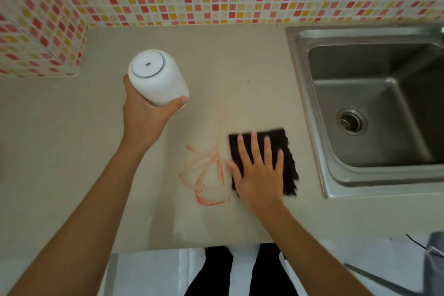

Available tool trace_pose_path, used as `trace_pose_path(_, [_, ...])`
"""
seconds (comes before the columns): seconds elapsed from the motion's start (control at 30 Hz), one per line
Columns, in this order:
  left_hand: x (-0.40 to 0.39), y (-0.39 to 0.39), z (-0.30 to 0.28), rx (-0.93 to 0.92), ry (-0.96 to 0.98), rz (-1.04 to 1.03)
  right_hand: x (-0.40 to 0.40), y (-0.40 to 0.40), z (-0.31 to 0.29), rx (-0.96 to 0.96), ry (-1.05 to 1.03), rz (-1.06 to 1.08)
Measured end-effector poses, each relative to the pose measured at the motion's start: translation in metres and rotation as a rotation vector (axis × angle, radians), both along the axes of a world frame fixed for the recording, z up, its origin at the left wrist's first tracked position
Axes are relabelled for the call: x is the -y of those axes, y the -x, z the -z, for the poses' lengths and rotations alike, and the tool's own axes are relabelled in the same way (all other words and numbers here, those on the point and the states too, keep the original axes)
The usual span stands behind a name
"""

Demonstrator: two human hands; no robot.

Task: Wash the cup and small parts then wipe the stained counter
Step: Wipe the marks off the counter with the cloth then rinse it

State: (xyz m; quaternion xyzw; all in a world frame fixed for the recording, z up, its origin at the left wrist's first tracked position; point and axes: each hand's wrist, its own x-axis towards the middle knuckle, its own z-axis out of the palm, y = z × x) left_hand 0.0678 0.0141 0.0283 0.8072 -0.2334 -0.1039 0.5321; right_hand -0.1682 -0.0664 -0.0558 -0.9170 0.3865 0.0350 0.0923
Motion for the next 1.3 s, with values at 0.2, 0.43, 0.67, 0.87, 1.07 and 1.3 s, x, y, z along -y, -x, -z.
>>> trace_pose_path(0.2, [0.011, -0.001, 0.0, -0.032, 0.017, 0.006, -0.018, 0.044, -0.005, 0.053, 0.088, -0.34])
trace_pose_path(0.43, [0.018, -0.006, -0.001, 0.001, 0.008, 0.008, 0.06, -0.1, 0.007, 0.048, 0.038, -0.254])
trace_pose_path(0.67, [-0.006, -0.023, 0.0, 0.027, -0.013, 0.017, -0.002, -0.027, 0.007, 0.059, 0.049, -0.087])
trace_pose_path(0.87, [0.004, -0.039, 0.007, -0.009, -0.015, 0.006, -0.063, -0.014, 0.004, 0.007, -0.021, -0.478])
trace_pose_path(1.07, [0.021, -0.046, 0.007, 0.032, -0.004, 0.027, 0.043, -0.148, 0.011, 0.066, 0.025, -0.282])
trace_pose_path(1.3, [0.027, -0.06, 0.01, 0.006, 0.02, -0.016, -0.046, -0.074, 0.007, 0.075, -0.049, -0.329])
